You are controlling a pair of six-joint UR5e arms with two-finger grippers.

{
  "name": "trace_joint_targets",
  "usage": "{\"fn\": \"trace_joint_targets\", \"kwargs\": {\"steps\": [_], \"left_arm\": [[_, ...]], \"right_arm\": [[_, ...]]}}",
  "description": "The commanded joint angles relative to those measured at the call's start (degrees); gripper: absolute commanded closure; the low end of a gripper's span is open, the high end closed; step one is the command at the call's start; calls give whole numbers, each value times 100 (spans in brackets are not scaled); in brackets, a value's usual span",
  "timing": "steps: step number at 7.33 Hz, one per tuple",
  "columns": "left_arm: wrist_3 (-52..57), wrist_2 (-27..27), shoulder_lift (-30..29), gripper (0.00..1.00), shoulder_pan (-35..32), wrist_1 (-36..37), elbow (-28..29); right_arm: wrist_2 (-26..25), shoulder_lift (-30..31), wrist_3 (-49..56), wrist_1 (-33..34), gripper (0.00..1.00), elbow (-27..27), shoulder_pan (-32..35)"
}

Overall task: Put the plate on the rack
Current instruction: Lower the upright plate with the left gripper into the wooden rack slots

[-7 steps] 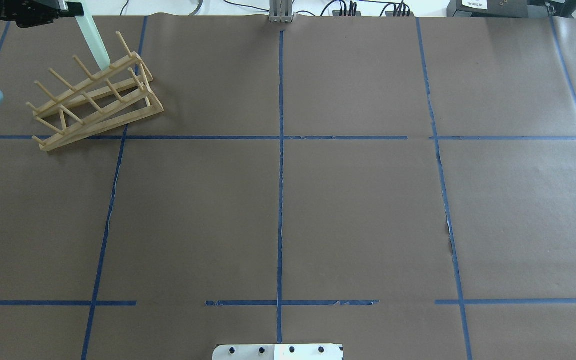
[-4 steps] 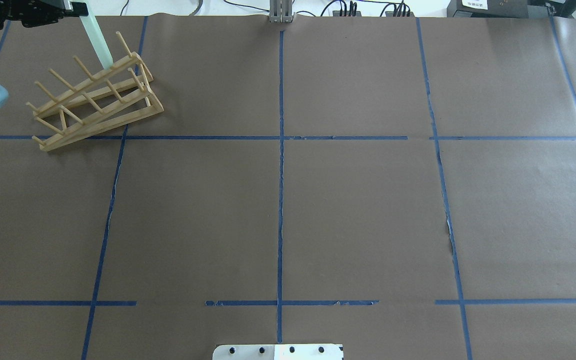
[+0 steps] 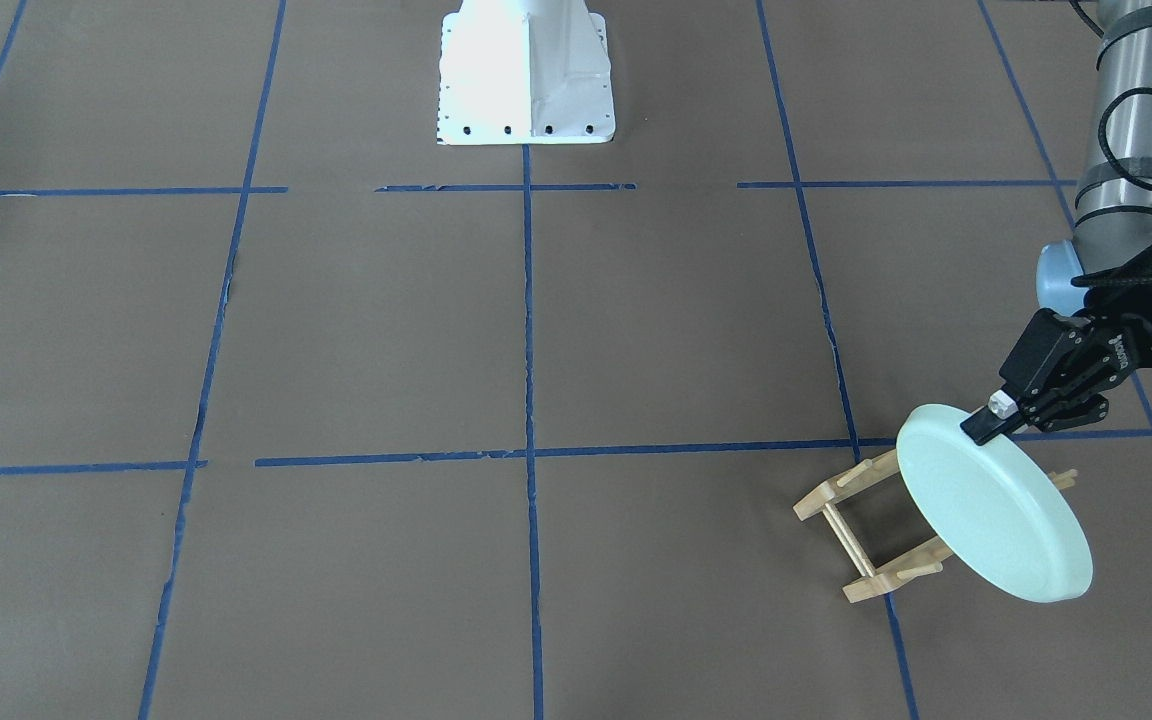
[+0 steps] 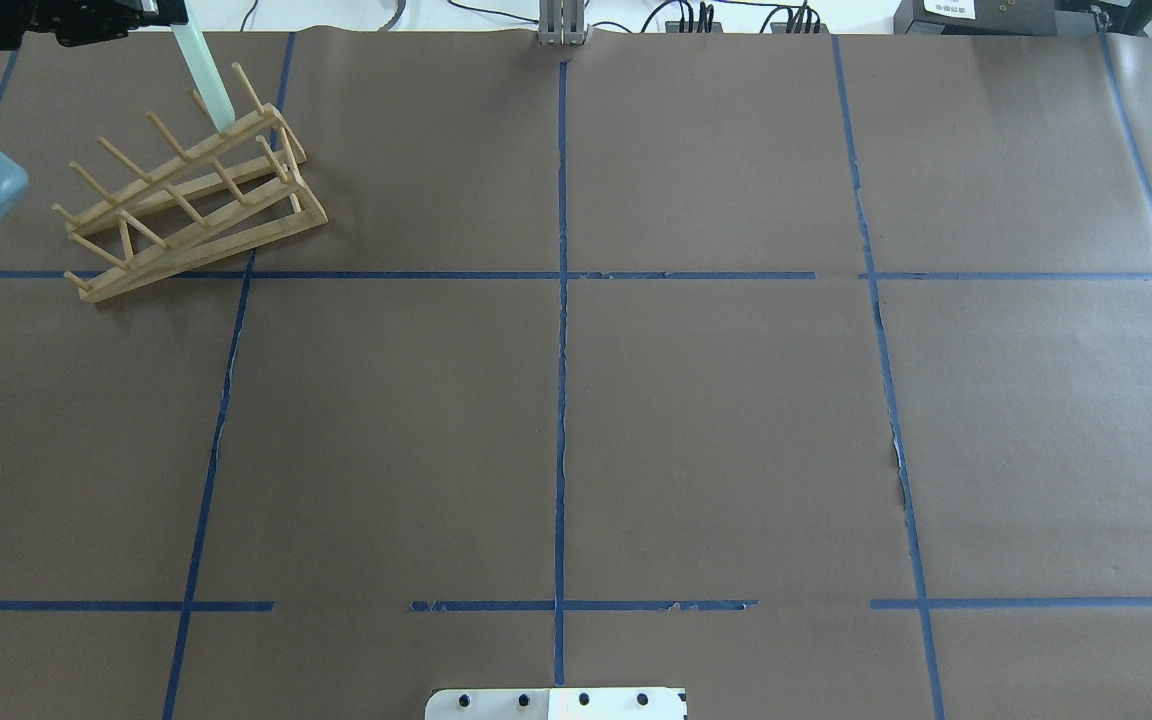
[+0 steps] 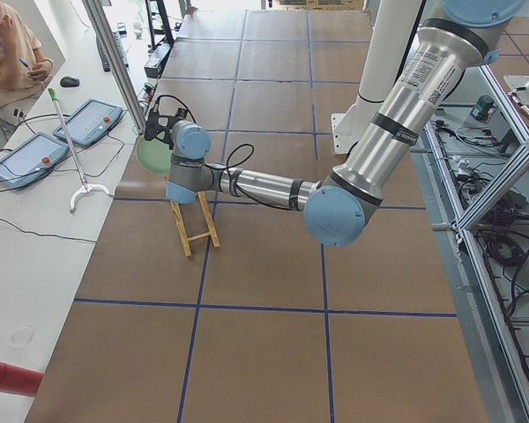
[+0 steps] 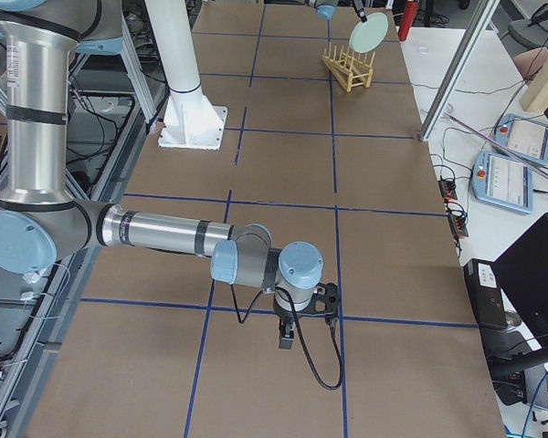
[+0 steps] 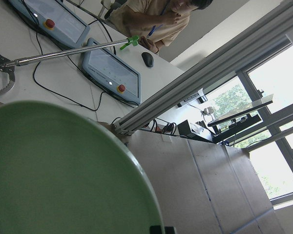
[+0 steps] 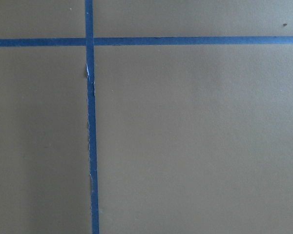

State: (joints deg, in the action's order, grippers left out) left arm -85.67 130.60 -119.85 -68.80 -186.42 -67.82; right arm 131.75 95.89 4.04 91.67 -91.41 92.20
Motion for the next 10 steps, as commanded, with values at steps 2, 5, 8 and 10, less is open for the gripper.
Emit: {"fn": "trace_joint_targets", "kwargs": {"steps": [2, 5, 8, 10], "left_arm": [[50, -26, -12, 100, 130, 0, 111], [111, -228, 5, 100, 358, 0, 163], [287, -228, 40, 100, 394, 0, 295], [357, -228, 67, 100, 429, 0, 330]], "right_arm": [[0, 0, 0, -9, 0, 0, 0], [0, 0, 0, 0, 0, 0, 0], [0, 0, 0, -9, 0, 0, 0], [0, 0, 0, -9, 0, 0, 0]]}}
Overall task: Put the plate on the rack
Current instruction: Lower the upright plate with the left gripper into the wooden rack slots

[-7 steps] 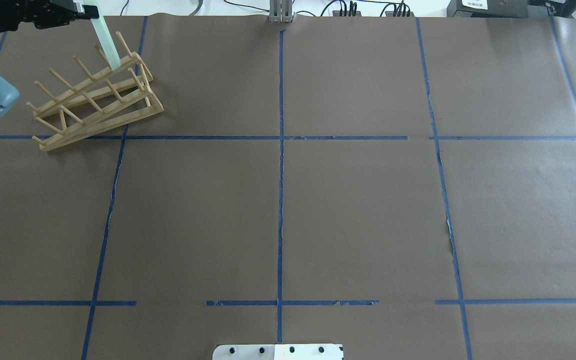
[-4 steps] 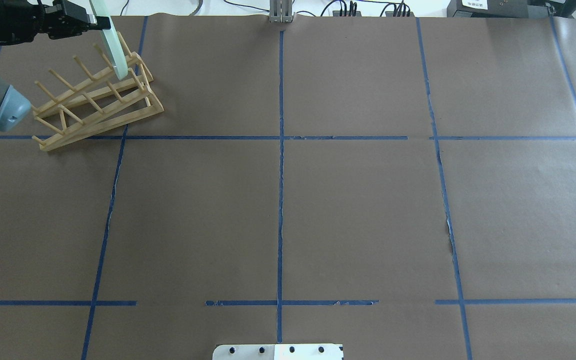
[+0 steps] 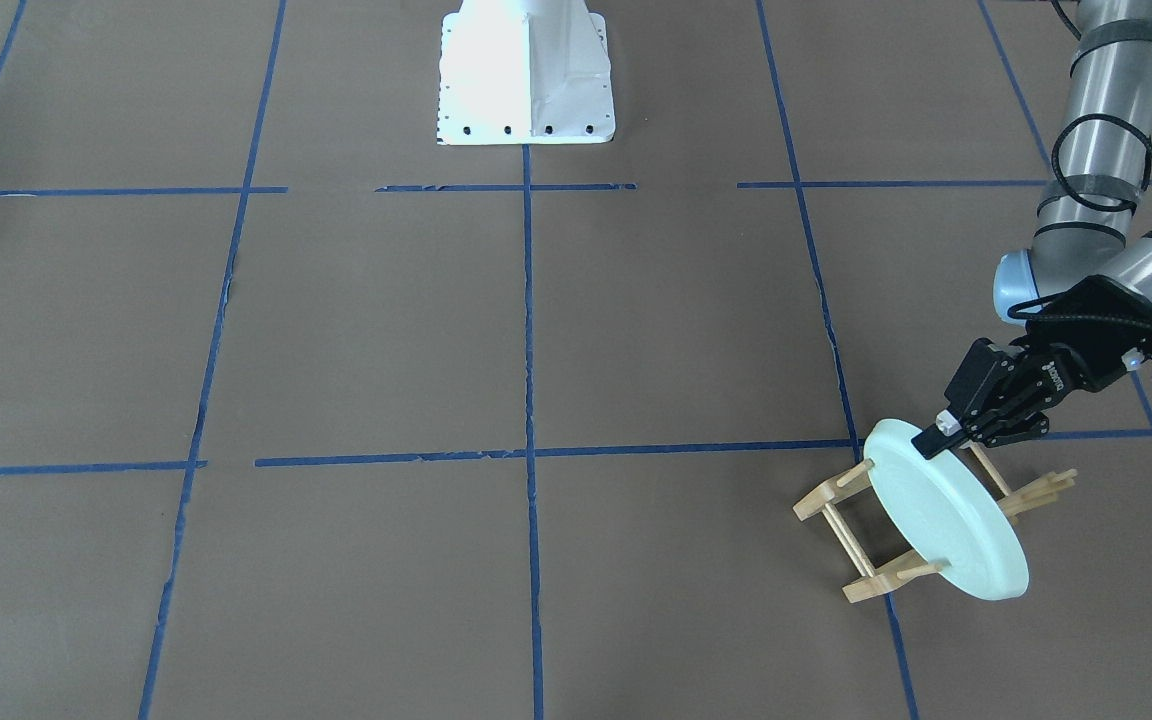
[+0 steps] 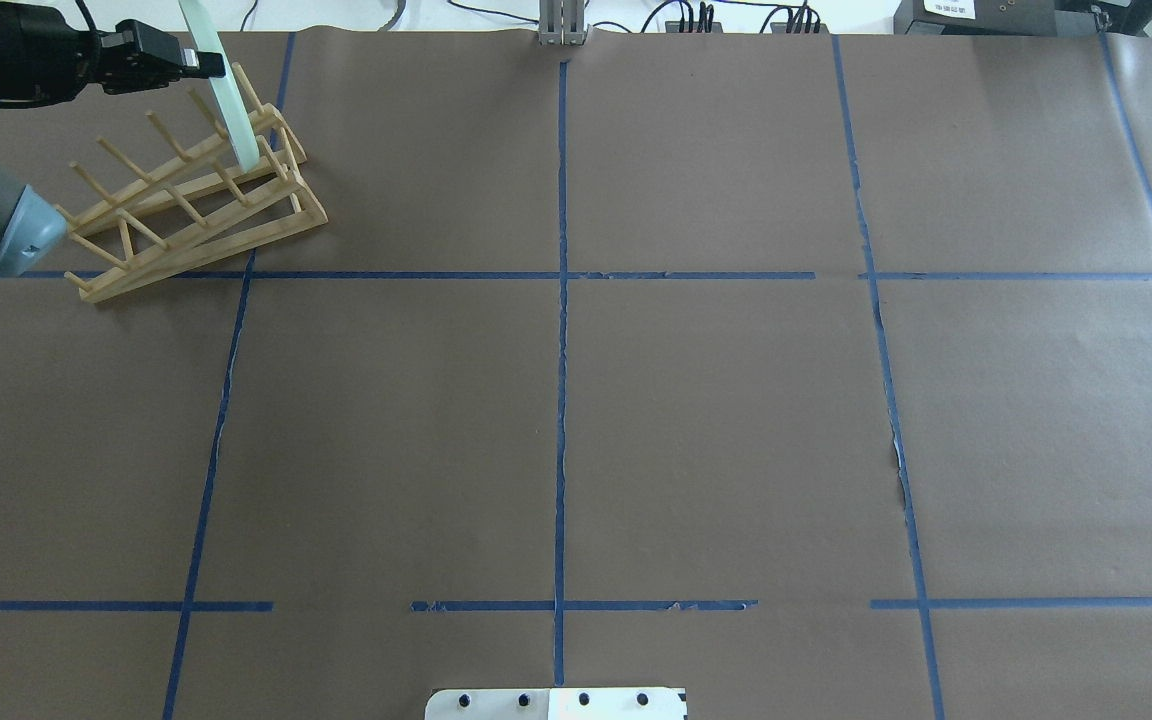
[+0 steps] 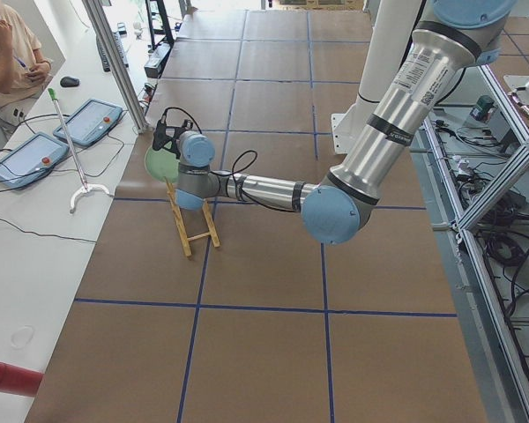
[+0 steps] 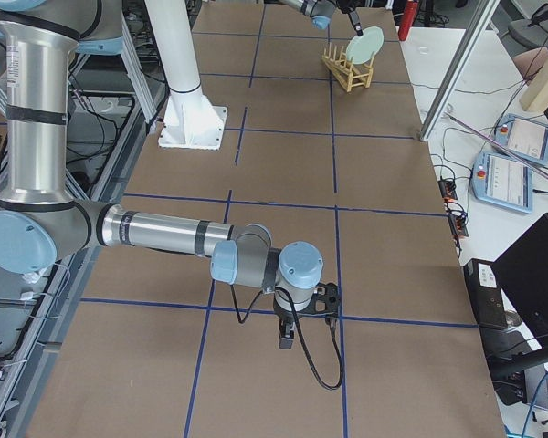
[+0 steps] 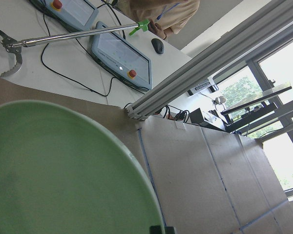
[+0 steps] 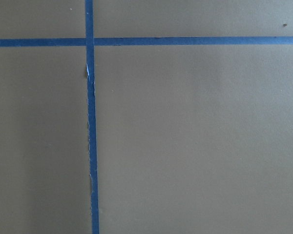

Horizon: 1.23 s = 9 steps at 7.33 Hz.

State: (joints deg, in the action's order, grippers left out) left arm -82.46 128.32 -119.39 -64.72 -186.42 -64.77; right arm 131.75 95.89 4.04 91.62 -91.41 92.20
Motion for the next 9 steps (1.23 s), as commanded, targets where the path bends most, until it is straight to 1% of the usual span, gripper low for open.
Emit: {"fn": "trace_joint_targets", "kwargs": {"steps": [1, 3, 4, 5, 6, 8, 9], "left_arm": [[37, 0, 39, 100, 21, 0, 26], [37, -9, 56, 100, 65, 0, 26], [37, -44, 56, 59, 65, 9, 43], [29, -53, 56, 10, 65, 9, 52], [29, -62, 56, 0, 65, 18, 44], [2, -70, 83, 0, -14, 79, -9], [-15, -53, 92, 0, -232, 97, -18]], "right_arm": [[0, 0, 0, -4, 0, 0, 0], [0, 0, 0, 5, 0, 0, 0], [0, 0, 0, 5, 0, 0, 0], [0, 0, 0, -4, 0, 0, 0], [0, 0, 0, -4, 0, 0, 0], [0, 0, 0, -4, 0, 0, 0], [0, 0, 0, -4, 0, 0, 0]]}}
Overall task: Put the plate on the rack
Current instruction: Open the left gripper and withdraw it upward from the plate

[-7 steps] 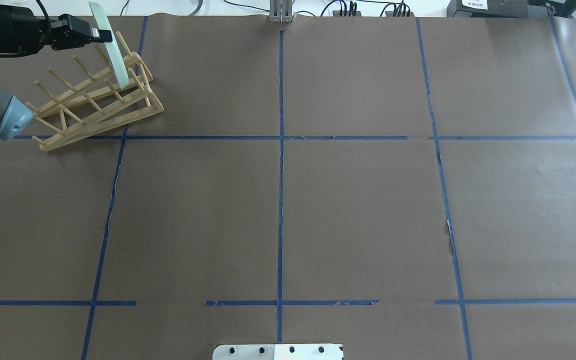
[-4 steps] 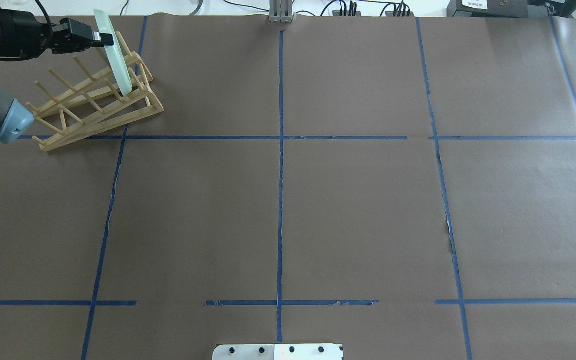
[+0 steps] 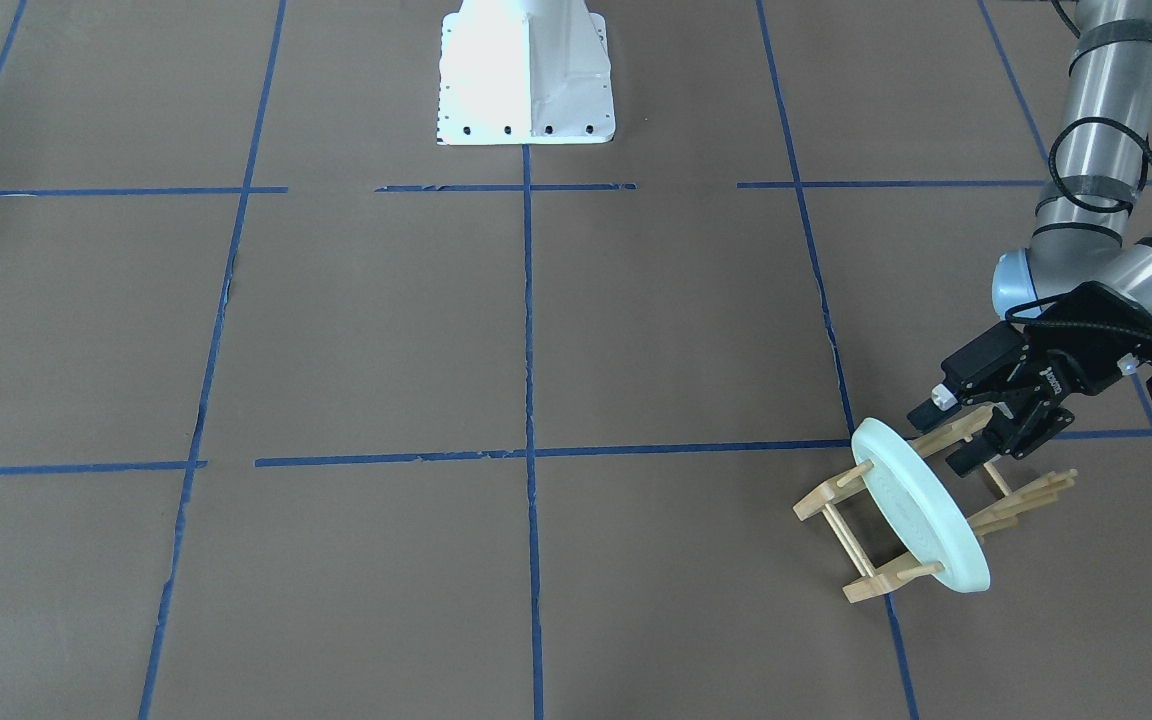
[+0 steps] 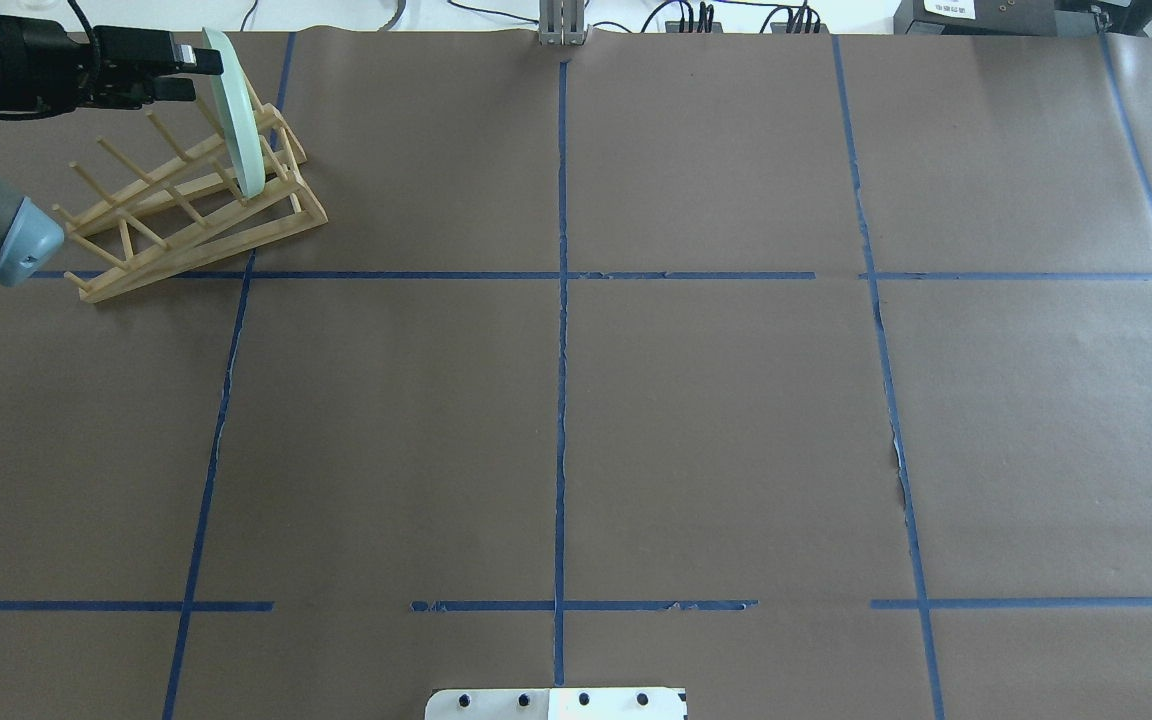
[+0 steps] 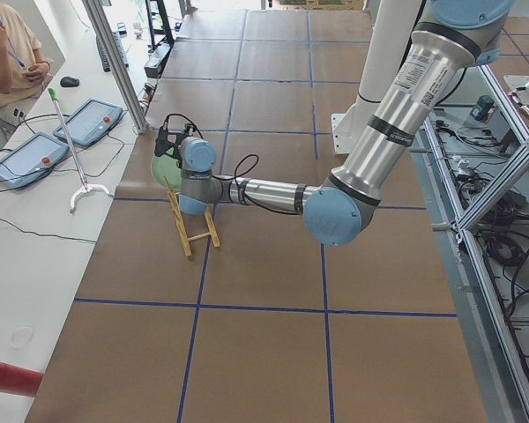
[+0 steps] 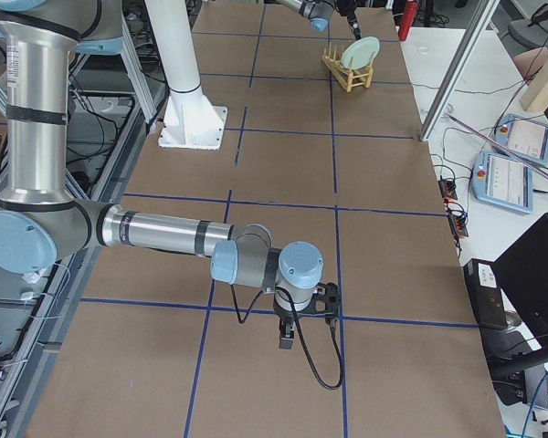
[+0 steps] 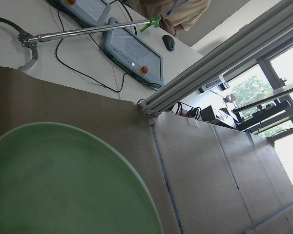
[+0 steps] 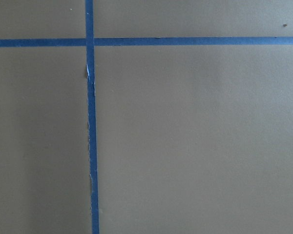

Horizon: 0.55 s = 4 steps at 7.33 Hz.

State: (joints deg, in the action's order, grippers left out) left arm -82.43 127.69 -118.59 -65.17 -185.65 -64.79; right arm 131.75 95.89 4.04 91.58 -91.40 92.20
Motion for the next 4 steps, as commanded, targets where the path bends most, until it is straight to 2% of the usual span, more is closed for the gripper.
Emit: {"fn": "trace_joint_targets", "kwargs": {"steps": [1, 2, 3, 4], "left_arm": [[51, 140, 133, 0, -407, 212, -77], [583, 690, 161, 0, -748, 745, -86], [1728, 1296, 326, 0, -1195, 1872, -348], [2723, 1389, 467, 2, -1504, 3119, -829]], "right_arm": [[0, 0, 0, 0, 0, 0, 0], [0, 0, 0, 0, 0, 0, 0], [0, 0, 0, 8, 0, 0, 0], [0, 0, 0, 9, 0, 0, 0]]}}
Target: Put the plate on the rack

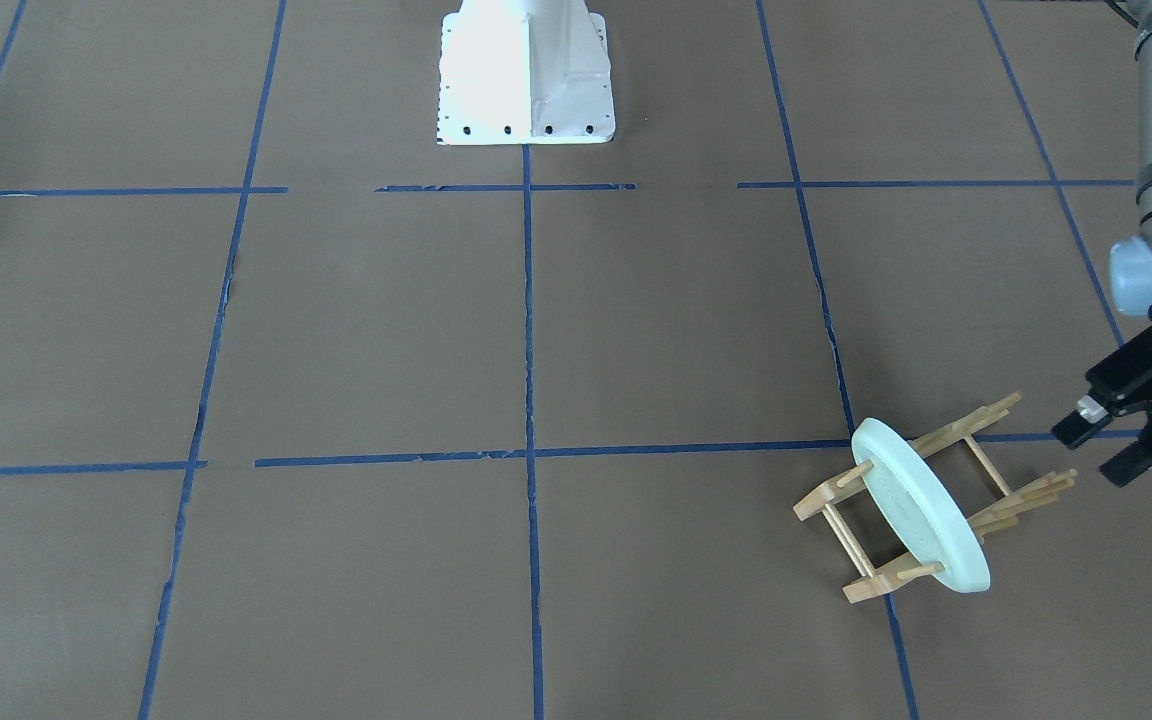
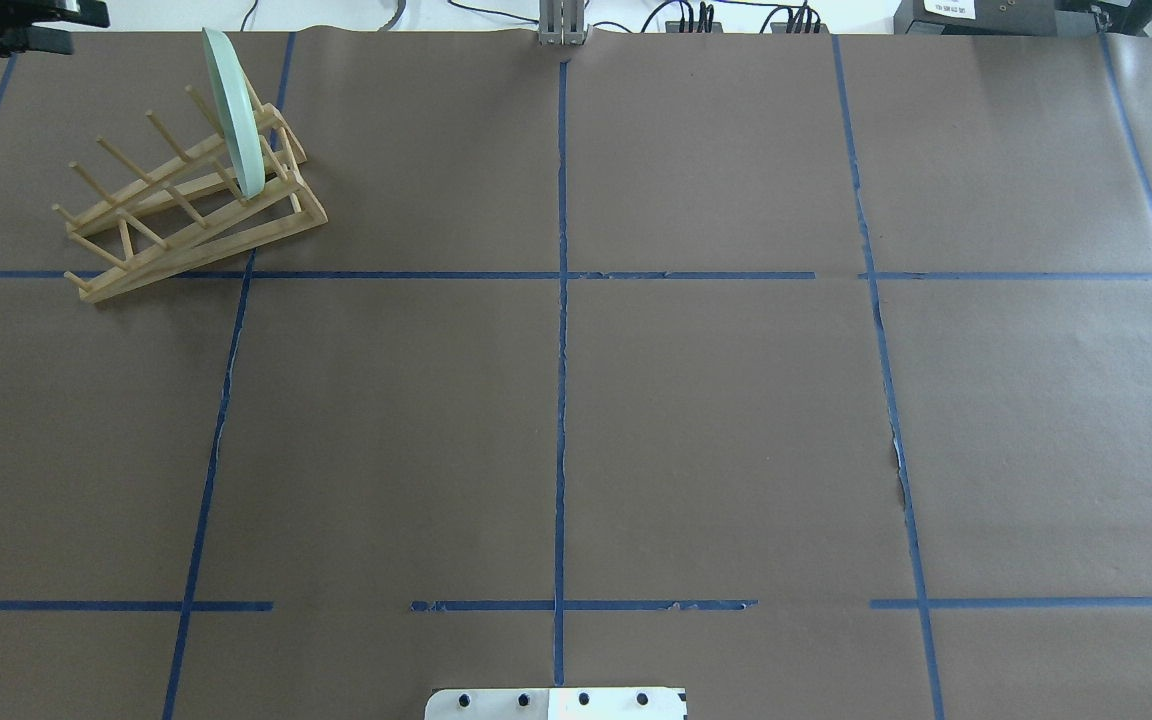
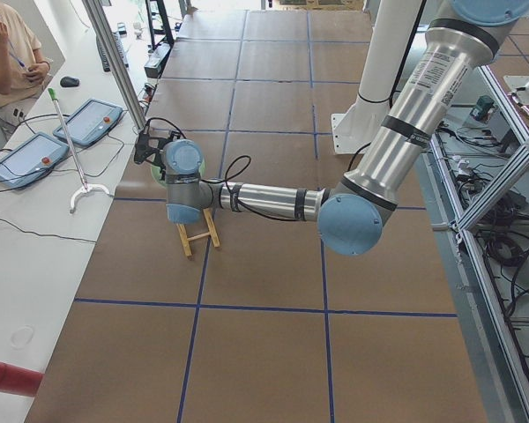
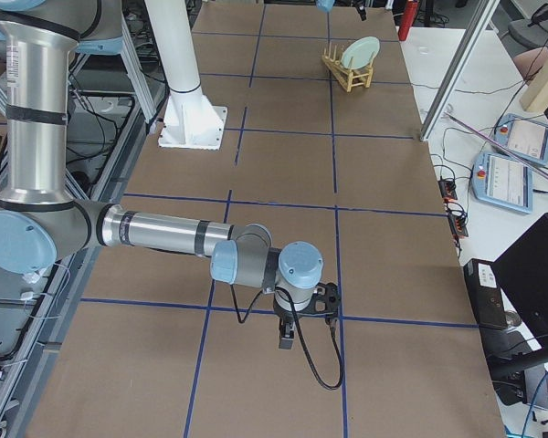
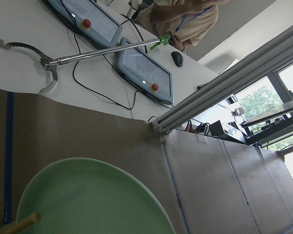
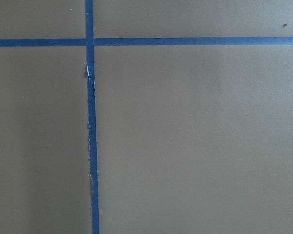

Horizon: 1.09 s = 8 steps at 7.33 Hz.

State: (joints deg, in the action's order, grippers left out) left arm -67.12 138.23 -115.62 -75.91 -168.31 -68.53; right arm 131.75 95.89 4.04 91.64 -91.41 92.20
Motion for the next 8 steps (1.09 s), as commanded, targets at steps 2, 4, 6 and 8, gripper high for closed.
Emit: {"fn": "trace_joint_targets", "kwargs": {"steps": [2, 4, 6, 8], "left_arm": [[3011, 433, 460, 2, -967, 2989, -898], [5775, 354, 985, 1, -1626, 4851, -1118], [7555, -1579, 1573, 1, -1752, 6838, -1793], [7766, -463, 2267, 1, -1874, 6996, -1840]], "right_arm": [[0, 0, 0, -6, 0, 0, 0], [0, 0, 0, -6, 0, 0, 0], [0, 0, 0, -6, 0, 0, 0], [0, 0, -9, -5, 0, 0, 0]]}}
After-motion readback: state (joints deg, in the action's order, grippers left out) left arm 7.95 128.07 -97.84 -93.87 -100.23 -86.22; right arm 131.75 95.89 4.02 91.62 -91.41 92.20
